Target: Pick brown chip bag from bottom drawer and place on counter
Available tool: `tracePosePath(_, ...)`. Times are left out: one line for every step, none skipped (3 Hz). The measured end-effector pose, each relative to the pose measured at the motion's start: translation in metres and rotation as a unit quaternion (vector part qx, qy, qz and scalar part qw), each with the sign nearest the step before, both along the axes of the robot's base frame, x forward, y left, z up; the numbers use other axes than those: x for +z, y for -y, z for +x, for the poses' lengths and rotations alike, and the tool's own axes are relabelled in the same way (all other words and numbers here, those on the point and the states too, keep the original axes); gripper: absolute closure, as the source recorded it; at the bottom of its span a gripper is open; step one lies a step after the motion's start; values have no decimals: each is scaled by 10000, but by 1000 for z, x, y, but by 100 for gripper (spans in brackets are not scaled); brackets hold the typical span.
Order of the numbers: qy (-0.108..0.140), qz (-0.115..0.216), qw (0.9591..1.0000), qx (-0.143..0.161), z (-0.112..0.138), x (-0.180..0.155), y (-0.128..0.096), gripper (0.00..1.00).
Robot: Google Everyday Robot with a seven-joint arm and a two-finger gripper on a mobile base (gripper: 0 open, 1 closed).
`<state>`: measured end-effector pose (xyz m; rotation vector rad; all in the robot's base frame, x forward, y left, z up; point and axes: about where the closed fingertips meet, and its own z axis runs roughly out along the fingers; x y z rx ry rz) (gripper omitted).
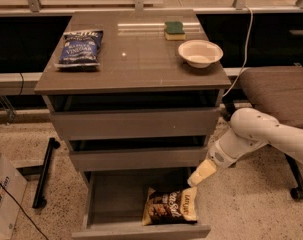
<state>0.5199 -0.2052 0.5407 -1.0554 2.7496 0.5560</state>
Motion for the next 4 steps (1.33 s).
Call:
tracePosePath(-435,244,9986,-151,3,-39,-6,0)
tracePosePath(-920,640,9928,-414,7,-81,-3,0)
tracePosePath(-972,683,9920,-428,8,-91,-5,0)
tracePosePath(-1006,759,9900,-629,19,-108,-10,0)
